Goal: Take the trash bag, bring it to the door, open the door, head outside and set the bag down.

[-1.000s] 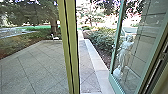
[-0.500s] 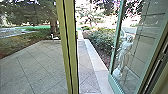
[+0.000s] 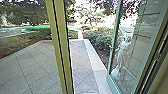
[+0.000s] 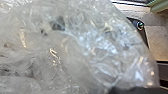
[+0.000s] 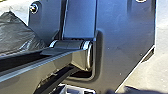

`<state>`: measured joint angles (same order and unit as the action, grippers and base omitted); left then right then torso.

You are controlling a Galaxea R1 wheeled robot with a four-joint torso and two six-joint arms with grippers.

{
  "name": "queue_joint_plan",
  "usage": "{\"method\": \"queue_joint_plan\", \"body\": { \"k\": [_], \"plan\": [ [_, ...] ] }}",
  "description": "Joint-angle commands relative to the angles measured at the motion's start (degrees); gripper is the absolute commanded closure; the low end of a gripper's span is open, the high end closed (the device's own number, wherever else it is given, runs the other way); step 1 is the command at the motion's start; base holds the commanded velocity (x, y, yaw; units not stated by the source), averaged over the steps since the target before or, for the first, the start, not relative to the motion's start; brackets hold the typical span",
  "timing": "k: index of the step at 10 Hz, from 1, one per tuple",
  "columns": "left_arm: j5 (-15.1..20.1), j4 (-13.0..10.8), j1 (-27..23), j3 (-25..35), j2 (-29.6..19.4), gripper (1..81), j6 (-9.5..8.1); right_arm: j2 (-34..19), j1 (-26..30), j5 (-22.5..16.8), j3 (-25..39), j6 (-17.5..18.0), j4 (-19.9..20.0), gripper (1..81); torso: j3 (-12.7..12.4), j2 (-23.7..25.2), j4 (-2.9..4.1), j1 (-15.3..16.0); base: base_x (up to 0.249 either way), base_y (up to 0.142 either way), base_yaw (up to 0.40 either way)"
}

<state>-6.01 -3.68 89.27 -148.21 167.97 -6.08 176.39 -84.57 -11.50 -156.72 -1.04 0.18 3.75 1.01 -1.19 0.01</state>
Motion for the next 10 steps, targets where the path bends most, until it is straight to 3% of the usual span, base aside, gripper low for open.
{"method": "queue_joint_plan", "body": {
  "k": [1,10],
  "plan": [
    [2.76,-0.63,-2.04,0.38,-0.18,81.1,0.19,0.13,2.69,-3.71,0.29,-0.19,0.08,1.0,0.0,0.0,0.0,0.0,0.0,-0.105,0.0],
    [2.76,-0.71,-1.95,0.38,0.0,81.1,0.28,0.22,2.51,-2.92,0.29,-0.19,0.08,1.0,0.0,0.0,0.0,-0.01,0.0,-0.118,0.0]
  ]
}}
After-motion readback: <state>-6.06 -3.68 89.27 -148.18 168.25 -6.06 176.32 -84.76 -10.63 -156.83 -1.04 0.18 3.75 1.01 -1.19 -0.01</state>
